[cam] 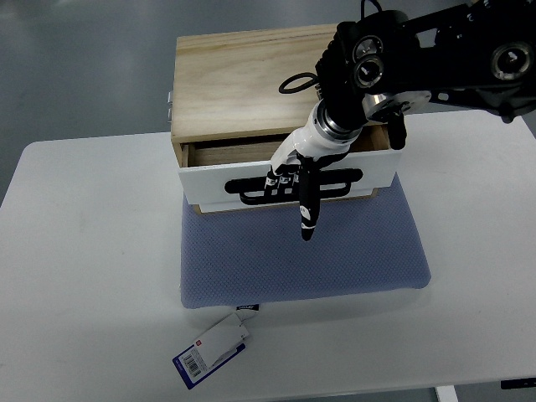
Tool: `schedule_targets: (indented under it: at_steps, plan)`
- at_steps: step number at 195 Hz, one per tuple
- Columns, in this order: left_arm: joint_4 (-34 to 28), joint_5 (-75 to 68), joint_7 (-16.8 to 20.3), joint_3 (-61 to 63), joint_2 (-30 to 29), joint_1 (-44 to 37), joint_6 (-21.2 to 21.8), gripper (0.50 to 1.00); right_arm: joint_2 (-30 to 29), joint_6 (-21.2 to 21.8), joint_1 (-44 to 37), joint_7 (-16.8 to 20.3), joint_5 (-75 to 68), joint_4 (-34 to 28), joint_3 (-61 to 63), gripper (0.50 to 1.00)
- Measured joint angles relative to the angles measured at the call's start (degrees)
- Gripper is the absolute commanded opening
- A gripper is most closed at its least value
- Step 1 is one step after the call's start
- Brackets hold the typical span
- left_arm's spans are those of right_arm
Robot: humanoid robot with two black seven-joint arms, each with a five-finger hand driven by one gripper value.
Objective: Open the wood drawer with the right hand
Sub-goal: 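Pull the upper drawer handle toward the robot with the right hand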
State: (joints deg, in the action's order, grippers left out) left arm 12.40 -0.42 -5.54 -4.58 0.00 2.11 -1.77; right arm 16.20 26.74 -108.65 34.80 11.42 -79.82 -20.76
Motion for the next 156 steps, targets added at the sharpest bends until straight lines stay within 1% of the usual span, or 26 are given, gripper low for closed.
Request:
schedule_targets:
  at_steps: [93, 134, 156]
  plan:
    - [0.00, -0.01, 0.00, 0.09, 0.00, 0.00, 0.00, 1.000, 1.73, 4.14, -0.70, -0.35, -2.87, -2.08, 1.51, 0.944]
    - [0.00, -0.04, 0.00, 0.10, 0.00, 0.00, 0.02, 1.000, 3.82, 7.52, -0.86, -0.42, -4.94, -3.79, 1.66, 0.944]
    - [-0.01, -0.03, 0.00, 0.10, 0.00, 0.00, 0.02, 1.000, 4.89, 8.17, -0.87, -0.43, -5.37, -4.49, 1.69, 0.944]
